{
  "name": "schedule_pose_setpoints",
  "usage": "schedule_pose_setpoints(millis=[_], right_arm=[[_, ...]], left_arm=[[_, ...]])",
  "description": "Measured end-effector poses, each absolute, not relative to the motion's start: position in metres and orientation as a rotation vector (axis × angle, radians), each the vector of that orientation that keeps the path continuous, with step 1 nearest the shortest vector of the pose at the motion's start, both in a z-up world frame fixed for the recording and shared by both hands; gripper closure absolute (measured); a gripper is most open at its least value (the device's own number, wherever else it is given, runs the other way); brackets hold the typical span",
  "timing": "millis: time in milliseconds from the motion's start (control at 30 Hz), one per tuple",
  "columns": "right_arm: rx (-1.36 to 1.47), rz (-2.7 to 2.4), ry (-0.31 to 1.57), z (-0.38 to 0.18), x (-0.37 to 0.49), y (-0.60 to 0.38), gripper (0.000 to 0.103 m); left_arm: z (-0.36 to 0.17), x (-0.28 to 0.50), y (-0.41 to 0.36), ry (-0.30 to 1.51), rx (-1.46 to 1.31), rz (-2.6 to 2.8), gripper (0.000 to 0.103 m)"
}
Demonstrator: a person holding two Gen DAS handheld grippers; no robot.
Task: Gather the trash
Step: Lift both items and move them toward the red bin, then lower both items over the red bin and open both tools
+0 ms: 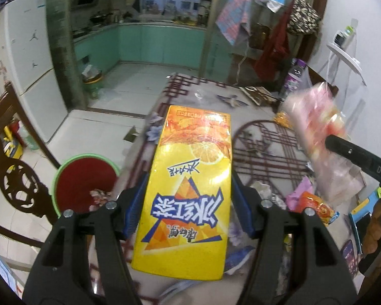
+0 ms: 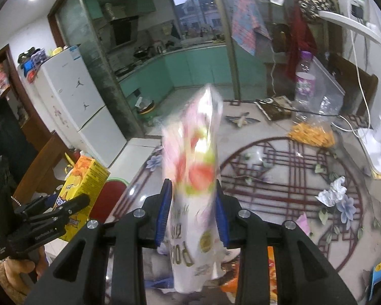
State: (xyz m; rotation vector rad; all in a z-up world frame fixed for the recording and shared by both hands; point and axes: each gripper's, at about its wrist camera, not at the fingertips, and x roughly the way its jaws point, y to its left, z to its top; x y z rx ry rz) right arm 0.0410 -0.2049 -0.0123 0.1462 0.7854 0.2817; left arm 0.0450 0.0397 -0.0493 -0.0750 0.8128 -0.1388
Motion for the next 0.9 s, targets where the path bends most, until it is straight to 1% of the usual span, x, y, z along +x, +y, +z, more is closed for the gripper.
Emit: schedule_pose_setpoints(millis=[300, 400, 467, 500, 533, 567, 700, 900], right_arm=[[0.104, 0.317, 0.816, -0.019, 0.049, -0.159, 0.072], [0.084, 0.332, 0.925, -0.045, 0.057, -0.148, 0.056], [0.081, 0.359, 0.986, -0.066, 0.057, -0.136, 0.053], [0.079, 0.379, 1.038, -0.082, 0.057, -0.127, 0.046], [0.079, 0.391, 1.075, -0.094, 0.057, -0.119, 0.036], [0.084, 0.400, 1.114, -0.108, 0.058, -0.110, 0.033], [0.151, 0.389, 1.249, -0.161, 0.068, -0.084, 0.033], [0.215, 0.380, 1.311, -0.189, 0.086, -0.061, 0.033]], left_arm=[[-0.049, 0.038, 0.087, 0.807, -0.089, -0.082, 0.043], [-0.053, 0.038, 0.104, 0.815, -0.100, -0.068, 0.043], [-0.056, 0.040, 0.114, 0.822, -0.107, -0.062, 0.043], [-0.058, 0.041, 0.117, 0.827, -0.110, -0.061, 0.043], [-0.060, 0.042, 0.120, 0.833, -0.114, -0.060, 0.043], [-0.062, 0.043, 0.122, 0.838, -0.116, -0.060, 0.043], [-0.066, 0.041, 0.130, 0.852, -0.109, -0.070, 0.043], [-0.074, 0.039, 0.149, 0.877, -0.117, -0.054, 0.043]])
